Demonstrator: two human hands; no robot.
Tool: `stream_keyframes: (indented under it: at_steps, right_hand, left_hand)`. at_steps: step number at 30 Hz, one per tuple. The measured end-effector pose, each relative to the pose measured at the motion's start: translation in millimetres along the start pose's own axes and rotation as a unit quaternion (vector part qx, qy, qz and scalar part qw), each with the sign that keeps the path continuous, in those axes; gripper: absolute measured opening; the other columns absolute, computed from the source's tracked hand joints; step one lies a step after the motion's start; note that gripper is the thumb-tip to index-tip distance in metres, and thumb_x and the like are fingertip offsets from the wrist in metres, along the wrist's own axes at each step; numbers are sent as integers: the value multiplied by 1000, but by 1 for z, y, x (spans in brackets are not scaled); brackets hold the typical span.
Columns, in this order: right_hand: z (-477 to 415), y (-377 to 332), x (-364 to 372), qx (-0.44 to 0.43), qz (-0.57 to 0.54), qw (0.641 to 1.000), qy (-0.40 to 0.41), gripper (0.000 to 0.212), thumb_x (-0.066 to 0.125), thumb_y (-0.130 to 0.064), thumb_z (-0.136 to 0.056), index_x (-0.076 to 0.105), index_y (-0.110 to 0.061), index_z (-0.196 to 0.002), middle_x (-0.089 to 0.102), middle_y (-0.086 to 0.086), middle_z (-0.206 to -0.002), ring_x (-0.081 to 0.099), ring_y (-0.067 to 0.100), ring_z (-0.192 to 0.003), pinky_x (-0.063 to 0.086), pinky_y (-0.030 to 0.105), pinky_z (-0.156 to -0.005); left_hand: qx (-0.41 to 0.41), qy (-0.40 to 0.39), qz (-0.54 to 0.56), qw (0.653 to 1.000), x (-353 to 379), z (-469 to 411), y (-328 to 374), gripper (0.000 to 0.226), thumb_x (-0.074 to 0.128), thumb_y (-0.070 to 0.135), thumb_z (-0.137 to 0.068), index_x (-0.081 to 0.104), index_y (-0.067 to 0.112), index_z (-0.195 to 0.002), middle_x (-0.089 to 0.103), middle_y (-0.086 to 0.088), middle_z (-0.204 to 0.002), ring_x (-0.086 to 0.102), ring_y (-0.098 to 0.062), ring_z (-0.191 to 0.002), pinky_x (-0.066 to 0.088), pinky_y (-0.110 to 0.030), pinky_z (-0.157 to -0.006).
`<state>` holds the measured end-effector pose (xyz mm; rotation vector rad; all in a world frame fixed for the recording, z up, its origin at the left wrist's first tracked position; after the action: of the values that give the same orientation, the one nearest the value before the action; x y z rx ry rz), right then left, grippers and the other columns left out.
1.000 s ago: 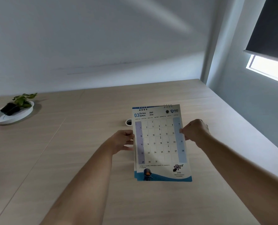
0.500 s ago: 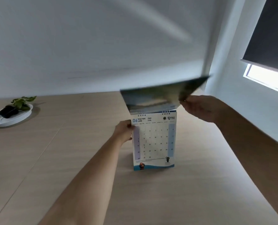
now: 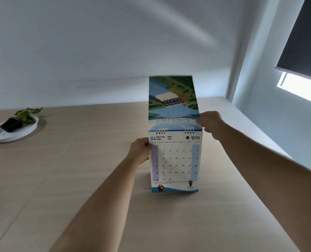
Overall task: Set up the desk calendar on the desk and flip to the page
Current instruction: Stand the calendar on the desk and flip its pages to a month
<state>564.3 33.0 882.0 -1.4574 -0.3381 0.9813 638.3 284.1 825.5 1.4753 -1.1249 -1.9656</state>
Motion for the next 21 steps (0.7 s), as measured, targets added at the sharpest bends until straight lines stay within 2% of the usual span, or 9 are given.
stream_keyframes:
  at_steps: [2,5,8,10,13,15,17,19,21]
  right_hand:
    - [1,22,11,35,0,999,12,12,59,-15,-80,61,-3,-80,66,17,-93,56,26,-76,47,35,-68]
    - [10,48,23,86,-16,996,-2,38,50,-49,-81,55,-11,-74,70,17,-107,62,29,-88,52,44,-90]
    - [21,62,29,121,-52,991,-34,60,36,-69,-82,58,-15,-91,65,13,-105,59,34,-104,47,47,-95]
    - [24,66,35,129,-79,986,-68,67,31,-73,-82,60,-16,-101,63,12,-103,57,35,-103,45,48,-94]
    - [27,65,42,122,-151,976,-96,57,33,-69,-85,59,-18,-85,64,9,-91,60,30,-92,47,46,-92]
    - [27,62,45,119,-183,970,-103,51,35,-65,-87,56,-19,-80,62,6,-83,61,27,-84,47,45,-91]
    - [28,59,47,115,-192,968,-113,48,37,-62,-88,56,-19,-80,61,5,-80,60,23,-77,47,45,-91]
    - [28,57,49,115,-189,968,-121,46,38,-61,-88,55,-19,-80,61,4,-80,61,24,-81,46,45,-94]
    - [28,56,50,112,-189,967,-127,46,37,-60,-89,55,-19,-80,62,5,-82,60,27,-89,46,46,-95]
  left_hand:
    - [1,4,-10,1000,0,-2,-2,30,44,14,-96,68,6,-112,70,-14,-113,67,-33,-97,59,-43,-84]
    - [-3,2,-19,1000,1,-2,-2,29,43,15,-94,68,5,-106,70,-13,-110,67,-33,-98,58,-44,-83]
    - [0,34,-82,996,-3,1,-2,26,48,25,-90,62,12,-73,71,-8,-93,60,-22,-76,52,-31,-67]
    - [-3,68,-83,994,-7,3,-5,25,54,36,-87,57,13,-78,68,-4,-87,56,-19,-73,44,-27,-63]
    - [-19,35,10,999,2,3,-4,34,59,39,-88,51,9,-101,59,-1,-95,55,-18,-83,39,-24,-59]
    - [-25,11,62,998,10,2,2,31,57,36,-90,47,9,-103,56,-1,-97,53,-14,-80,36,-22,-55]
    - [-29,21,90,995,12,1,3,28,55,35,-92,44,10,-99,56,-2,-97,51,-8,-71,35,-21,-53]
    - [-32,35,108,993,10,-1,0,29,54,34,-93,46,8,-102,59,-5,-101,52,-8,-71,35,-21,-53]
    - [-27,37,116,992,10,0,-4,35,53,32,-94,49,5,-114,61,-8,-110,57,-15,-81,38,-20,-54]
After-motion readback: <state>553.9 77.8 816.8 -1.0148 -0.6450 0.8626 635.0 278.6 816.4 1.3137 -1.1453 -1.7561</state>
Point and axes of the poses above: each hand's wrist, its own z-axis away from the middle knuckle, its own x-axis out of the palm, y = z × x, the point moved 7 cm from there along -z, towards the middle knuckle
